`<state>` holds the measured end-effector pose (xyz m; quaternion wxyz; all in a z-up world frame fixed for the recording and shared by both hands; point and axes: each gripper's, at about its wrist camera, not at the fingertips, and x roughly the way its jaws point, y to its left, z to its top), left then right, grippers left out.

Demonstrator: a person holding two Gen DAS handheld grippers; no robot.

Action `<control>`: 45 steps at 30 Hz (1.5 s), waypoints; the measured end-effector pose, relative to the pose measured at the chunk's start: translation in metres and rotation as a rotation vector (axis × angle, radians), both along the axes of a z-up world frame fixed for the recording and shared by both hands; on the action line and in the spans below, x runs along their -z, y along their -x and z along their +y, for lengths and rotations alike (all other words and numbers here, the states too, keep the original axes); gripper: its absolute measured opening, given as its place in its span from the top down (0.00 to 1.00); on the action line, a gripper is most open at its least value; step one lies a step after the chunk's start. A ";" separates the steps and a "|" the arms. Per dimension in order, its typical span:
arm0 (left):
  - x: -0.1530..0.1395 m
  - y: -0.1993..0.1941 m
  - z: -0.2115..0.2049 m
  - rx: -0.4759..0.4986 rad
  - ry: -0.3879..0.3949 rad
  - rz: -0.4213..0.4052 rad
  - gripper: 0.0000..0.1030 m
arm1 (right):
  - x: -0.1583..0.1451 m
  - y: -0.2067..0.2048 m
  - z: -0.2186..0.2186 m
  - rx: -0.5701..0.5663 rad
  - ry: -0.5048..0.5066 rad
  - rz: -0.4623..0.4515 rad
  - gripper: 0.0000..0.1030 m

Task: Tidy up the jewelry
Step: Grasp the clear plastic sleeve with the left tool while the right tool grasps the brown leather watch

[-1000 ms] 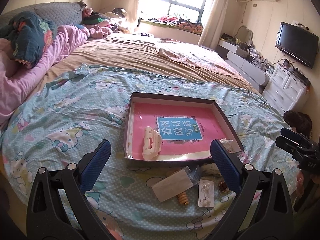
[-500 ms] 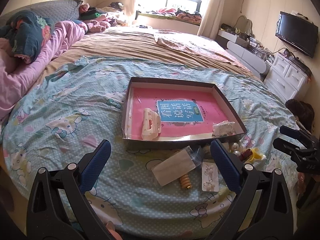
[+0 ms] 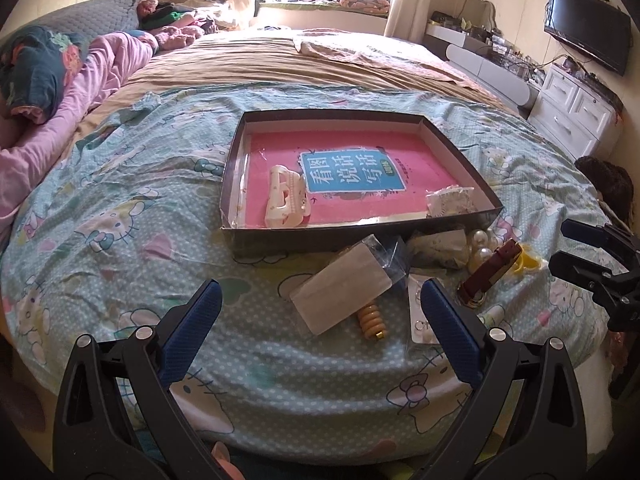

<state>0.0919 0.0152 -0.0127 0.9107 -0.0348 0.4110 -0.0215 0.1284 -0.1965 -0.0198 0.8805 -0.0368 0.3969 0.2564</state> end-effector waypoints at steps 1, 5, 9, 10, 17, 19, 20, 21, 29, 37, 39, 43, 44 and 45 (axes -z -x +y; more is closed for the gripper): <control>0.003 -0.001 -0.001 0.006 -0.004 0.007 0.10 | 0.002 0.000 0.000 -0.002 0.001 0.004 0.12; 0.019 -0.007 -0.009 0.037 -0.032 0.057 0.10 | 0.008 0.000 0.004 -0.010 0.004 0.018 0.12; 0.031 -0.012 -0.009 0.034 -0.038 0.081 0.10 | 0.016 0.000 0.007 -0.018 0.010 0.033 0.13; 0.032 -0.013 -0.008 0.032 -0.036 0.086 0.10 | 0.018 -0.001 0.008 -0.020 0.012 0.037 0.13; 0.038 -0.018 -0.005 0.027 -0.014 0.095 0.10 | 0.036 -0.007 0.014 -0.020 0.024 0.069 0.31; 0.039 -0.019 -0.005 0.030 -0.013 0.093 0.10 | 0.040 -0.010 0.015 -0.017 0.024 0.077 0.37; 0.039 -0.020 -0.006 0.031 -0.013 0.093 0.10 | 0.042 -0.011 0.015 -0.015 0.024 0.079 0.41; 0.040 -0.021 -0.006 0.033 -0.012 0.094 0.10 | 0.044 -0.012 0.016 -0.015 0.024 0.080 0.45; 0.046 -0.031 -0.007 0.047 0.002 0.101 0.10 | 0.057 -0.024 0.017 0.004 0.011 0.106 0.80; 0.053 -0.044 -0.007 0.074 0.011 0.116 0.10 | 0.055 -0.025 0.015 -0.004 -0.008 0.091 0.95; 0.053 -0.046 -0.008 0.089 0.008 0.109 0.12 | 0.054 -0.024 0.015 -0.005 -0.010 0.090 0.95; 0.052 -0.046 -0.013 0.136 0.011 0.100 0.28 | 0.050 -0.022 0.014 -0.006 -0.010 0.082 0.95; 0.051 -0.044 -0.015 0.149 0.009 0.095 0.30 | 0.049 -0.021 0.014 -0.007 -0.010 0.078 0.95; 0.051 -0.043 -0.017 0.160 0.006 0.090 0.36 | 0.047 -0.020 0.014 -0.009 -0.011 0.074 0.95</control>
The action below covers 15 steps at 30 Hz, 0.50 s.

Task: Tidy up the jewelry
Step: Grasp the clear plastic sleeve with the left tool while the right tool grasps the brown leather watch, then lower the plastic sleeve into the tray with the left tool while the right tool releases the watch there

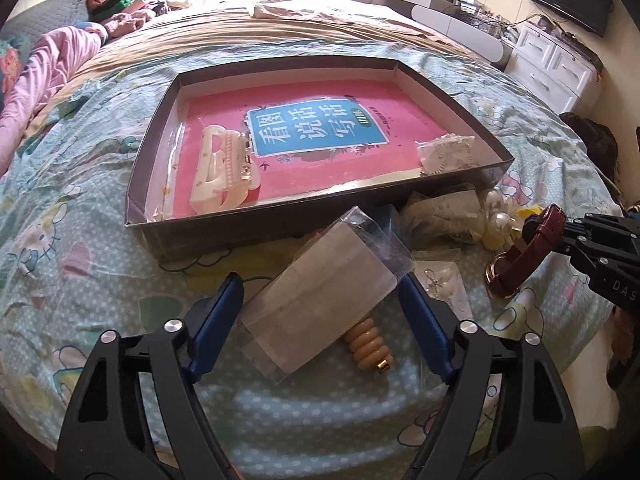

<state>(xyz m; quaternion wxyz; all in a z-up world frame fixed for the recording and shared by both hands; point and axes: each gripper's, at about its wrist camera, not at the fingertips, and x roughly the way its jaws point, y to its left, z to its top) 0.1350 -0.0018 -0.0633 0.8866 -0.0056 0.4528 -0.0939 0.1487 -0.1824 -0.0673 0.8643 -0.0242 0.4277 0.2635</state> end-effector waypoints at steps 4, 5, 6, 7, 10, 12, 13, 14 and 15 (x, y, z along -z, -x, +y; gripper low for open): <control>-0.003 0.004 -0.005 0.039 0.011 -0.014 0.58 | -0.008 0.003 0.000 -0.004 0.002 -0.020 0.95; -0.004 0.005 -0.006 0.041 0.008 -0.018 0.61 | -0.011 0.004 0.000 -0.005 0.002 -0.027 0.95; -0.005 0.005 -0.006 0.038 0.003 -0.022 0.71 | -0.013 0.005 0.000 -0.008 0.003 -0.033 0.95; -0.005 0.006 -0.006 0.033 0.001 -0.025 0.81 | -0.014 0.006 0.000 -0.008 0.005 -0.038 0.95; -0.008 0.007 0.000 0.016 0.022 -0.035 0.85 | -0.020 0.009 0.001 -0.011 0.004 -0.051 0.95; -0.011 0.010 0.004 0.002 0.037 -0.046 0.85 | -0.022 0.010 0.002 -0.014 0.005 -0.058 0.95; -0.014 0.011 0.007 -0.005 0.045 -0.053 0.85 | -0.024 0.010 0.003 -0.014 0.004 -0.062 0.95; -0.016 0.012 0.008 -0.011 0.050 -0.060 0.85 | -0.025 0.010 0.003 -0.015 0.003 -0.065 0.95; -0.018 0.014 0.011 -0.017 0.055 -0.067 0.85 | -0.027 0.011 0.003 -0.017 0.002 -0.068 0.95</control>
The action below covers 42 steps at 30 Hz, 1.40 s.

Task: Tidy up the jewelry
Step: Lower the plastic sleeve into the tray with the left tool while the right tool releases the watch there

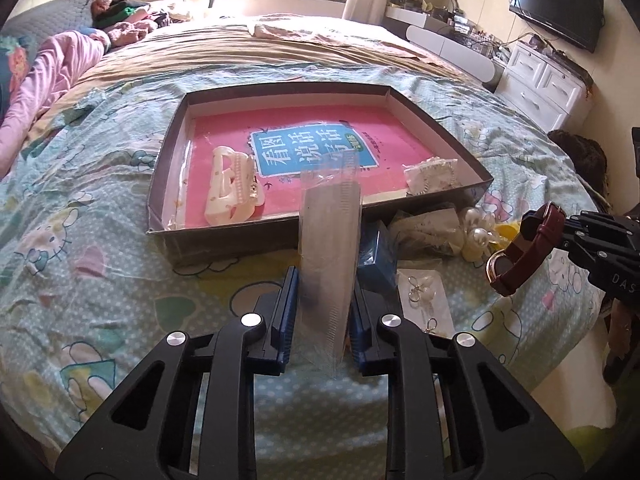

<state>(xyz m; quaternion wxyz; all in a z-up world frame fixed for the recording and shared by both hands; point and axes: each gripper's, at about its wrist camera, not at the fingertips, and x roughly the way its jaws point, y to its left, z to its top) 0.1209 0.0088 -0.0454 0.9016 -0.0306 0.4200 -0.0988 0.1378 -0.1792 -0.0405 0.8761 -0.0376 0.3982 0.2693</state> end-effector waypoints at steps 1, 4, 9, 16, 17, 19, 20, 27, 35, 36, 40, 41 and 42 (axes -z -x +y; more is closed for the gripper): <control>-0.002 0.002 0.002 -0.005 0.003 -0.006 0.85 | -0.002 0.001 0.000 -0.001 -0.001 -0.004 0.95; -0.009 0.005 0.007 -0.026 0.009 -0.024 0.85 | -0.006 0.003 0.002 -0.009 -0.005 -0.016 0.95; -0.020 0.011 0.018 -0.060 0.013 -0.057 0.85 | -0.014 0.004 0.005 -0.020 -0.013 -0.039 0.95; -0.031 0.011 0.033 -0.106 0.034 -0.085 0.85 | -0.022 -0.001 0.009 -0.027 -0.026 -0.059 0.95; -0.032 0.011 0.034 -0.111 0.037 -0.088 0.85 | -0.023 -0.003 0.010 -0.028 -0.027 -0.063 0.95; -0.034 0.010 0.037 -0.117 0.043 -0.091 0.85 | -0.024 -0.005 0.011 -0.028 -0.031 -0.069 0.95; -0.035 0.009 0.038 -0.119 0.045 -0.093 0.85 | -0.025 -0.007 0.012 -0.029 -0.033 -0.072 0.95; -0.037 0.001 0.040 -0.128 0.059 -0.096 0.85 | -0.030 -0.019 0.017 -0.024 -0.034 -0.099 0.95; -0.042 -0.012 0.034 -0.119 0.066 -0.097 0.85 | -0.037 -0.036 0.014 0.007 -0.041 -0.128 0.95; -0.043 -0.014 0.033 -0.117 0.065 -0.099 0.85 | -0.037 -0.038 0.013 0.011 -0.041 -0.132 0.95; -0.046 -0.022 0.028 -0.105 0.065 -0.103 0.85 | -0.040 -0.047 0.010 0.031 -0.044 -0.142 0.95; -0.046 -0.024 0.027 -0.101 0.065 -0.105 0.85 | -0.041 -0.049 0.009 0.034 -0.045 -0.145 0.95; -0.047 -0.027 0.026 -0.098 0.063 -0.106 0.85 | -0.041 -0.051 0.009 0.038 -0.045 -0.148 0.95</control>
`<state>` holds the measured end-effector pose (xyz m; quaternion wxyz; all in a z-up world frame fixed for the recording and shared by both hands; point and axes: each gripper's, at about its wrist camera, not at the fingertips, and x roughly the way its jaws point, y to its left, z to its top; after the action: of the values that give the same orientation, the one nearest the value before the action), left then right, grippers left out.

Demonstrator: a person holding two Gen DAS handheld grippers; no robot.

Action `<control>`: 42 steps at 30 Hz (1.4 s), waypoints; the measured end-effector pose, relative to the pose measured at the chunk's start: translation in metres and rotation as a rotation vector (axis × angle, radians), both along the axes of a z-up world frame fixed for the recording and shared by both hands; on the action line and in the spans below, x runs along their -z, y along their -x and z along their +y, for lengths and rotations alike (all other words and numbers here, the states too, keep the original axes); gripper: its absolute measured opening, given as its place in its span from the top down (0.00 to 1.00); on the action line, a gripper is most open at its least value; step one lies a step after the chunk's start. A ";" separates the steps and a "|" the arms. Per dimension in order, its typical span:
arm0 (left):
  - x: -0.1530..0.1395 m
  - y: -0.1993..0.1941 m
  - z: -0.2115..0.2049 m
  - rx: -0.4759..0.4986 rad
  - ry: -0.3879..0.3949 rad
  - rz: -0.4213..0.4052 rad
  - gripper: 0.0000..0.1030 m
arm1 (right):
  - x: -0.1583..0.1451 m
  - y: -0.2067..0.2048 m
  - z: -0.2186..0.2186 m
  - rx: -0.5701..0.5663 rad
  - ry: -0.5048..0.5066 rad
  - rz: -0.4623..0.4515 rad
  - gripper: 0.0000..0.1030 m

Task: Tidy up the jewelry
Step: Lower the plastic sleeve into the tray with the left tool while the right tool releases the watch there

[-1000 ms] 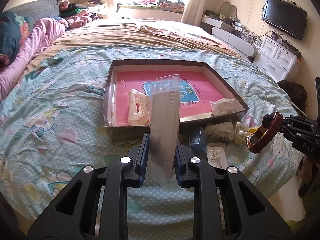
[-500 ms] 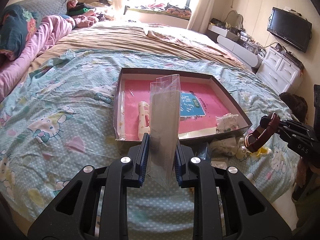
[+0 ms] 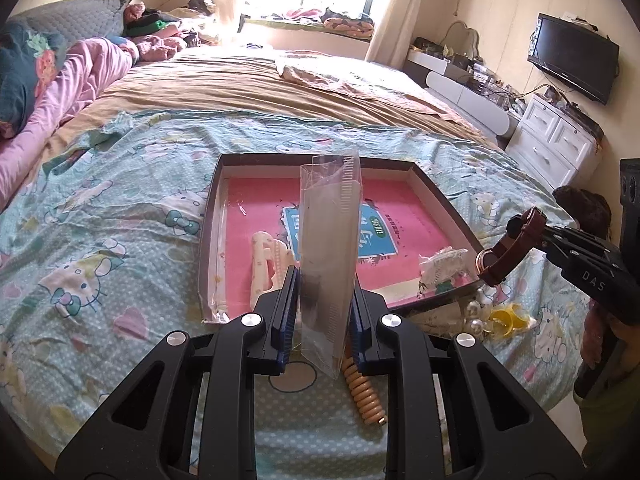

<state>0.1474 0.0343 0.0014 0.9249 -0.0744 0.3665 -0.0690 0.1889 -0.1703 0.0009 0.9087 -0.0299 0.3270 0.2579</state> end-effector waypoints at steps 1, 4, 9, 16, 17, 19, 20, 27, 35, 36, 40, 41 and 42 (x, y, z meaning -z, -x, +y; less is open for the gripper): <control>0.000 -0.002 -0.002 0.003 -0.002 -0.001 0.85 | 0.000 -0.002 -0.001 0.003 0.000 -0.001 0.95; -0.001 -0.007 -0.004 0.009 -0.005 -0.002 0.85 | -0.001 -0.008 -0.002 0.012 -0.003 -0.005 0.95; 0.002 -0.017 -0.011 0.022 -0.008 0.008 0.85 | -0.001 -0.015 -0.006 0.031 -0.004 -0.010 0.95; 0.011 -0.033 -0.021 0.040 -0.008 0.033 0.85 | 0.000 -0.025 -0.011 0.062 -0.001 -0.008 0.95; 0.012 -0.035 -0.023 0.046 -0.007 0.037 0.85 | 0.000 -0.026 -0.011 0.066 0.000 -0.008 0.95; 0.015 -0.038 -0.028 0.050 -0.022 0.042 0.85 | 0.001 -0.029 -0.012 0.074 0.002 -0.007 0.95; 0.017 -0.040 -0.030 0.054 -0.028 0.046 0.85 | 0.001 -0.030 -0.013 0.078 0.002 -0.007 0.95; 0.028 -0.055 -0.037 0.059 -0.036 0.091 0.85 | 0.004 -0.042 -0.013 0.098 0.003 -0.006 0.95; 0.040 -0.060 -0.040 0.069 -0.040 0.106 0.85 | 0.011 -0.060 -0.009 0.117 0.007 0.010 0.94; 0.042 -0.060 -0.040 0.071 -0.039 0.111 0.85 | 0.013 -0.061 -0.009 0.119 0.006 0.011 0.94; 0.047 -0.061 -0.041 0.074 -0.042 0.123 0.85 | 0.019 -0.069 -0.007 0.130 0.010 0.021 0.94; 0.047 -0.061 -0.041 0.074 -0.042 0.125 0.85 | 0.020 -0.071 -0.007 0.132 0.012 0.024 0.94; 0.048 -0.061 -0.040 0.073 -0.042 0.126 0.85 | 0.022 -0.073 -0.006 0.135 0.016 0.026 0.94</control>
<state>0.2086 -0.0061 -0.0464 0.8982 -0.0456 0.4278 -0.0903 0.2615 -0.1767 -0.0214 0.9193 -0.0115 0.3423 0.1940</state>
